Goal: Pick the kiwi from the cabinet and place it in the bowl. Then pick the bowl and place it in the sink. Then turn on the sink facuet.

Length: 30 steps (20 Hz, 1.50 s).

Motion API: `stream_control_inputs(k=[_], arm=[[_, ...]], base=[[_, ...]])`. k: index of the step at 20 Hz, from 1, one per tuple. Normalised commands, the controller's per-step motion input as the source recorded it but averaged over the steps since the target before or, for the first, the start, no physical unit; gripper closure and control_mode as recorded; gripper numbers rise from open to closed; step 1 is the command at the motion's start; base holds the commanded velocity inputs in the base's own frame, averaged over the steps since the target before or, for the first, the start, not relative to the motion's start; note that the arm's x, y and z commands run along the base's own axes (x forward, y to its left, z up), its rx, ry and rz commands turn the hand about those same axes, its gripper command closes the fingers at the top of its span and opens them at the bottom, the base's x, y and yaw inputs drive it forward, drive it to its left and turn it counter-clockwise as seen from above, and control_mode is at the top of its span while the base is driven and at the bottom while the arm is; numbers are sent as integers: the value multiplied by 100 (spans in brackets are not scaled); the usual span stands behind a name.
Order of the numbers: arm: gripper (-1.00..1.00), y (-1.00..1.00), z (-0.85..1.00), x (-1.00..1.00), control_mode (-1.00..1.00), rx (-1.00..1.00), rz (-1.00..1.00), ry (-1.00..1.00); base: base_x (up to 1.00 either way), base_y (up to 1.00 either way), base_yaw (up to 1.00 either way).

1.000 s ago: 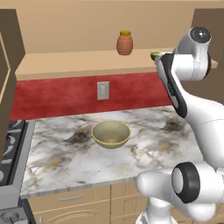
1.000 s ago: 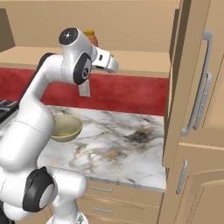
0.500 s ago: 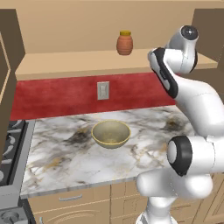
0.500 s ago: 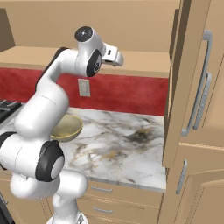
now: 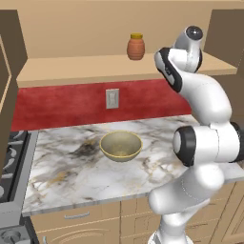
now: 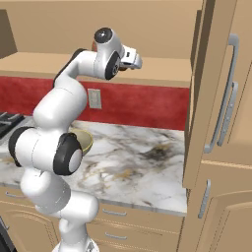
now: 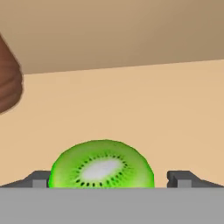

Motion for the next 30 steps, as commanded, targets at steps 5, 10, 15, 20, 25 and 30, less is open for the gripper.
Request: stream_control_inputs(k=[5,10,15,20,25,30], arm=[[-100,0,-16,26,-100,0,3,0],[100,0,-17,10,-100,0,3,0],[100,6,-11,-8,-100,0,2,0],[100,13,-11,-63,-100,0,0,0],[100,32,-3,-100,-100,0,0,-3],[100,57,-5,-100,-100,0,0,0]], base=[[0,0,0],[0,0,0],[0,0,0],[0,0,0],[0,0,0],[0,0,0]])
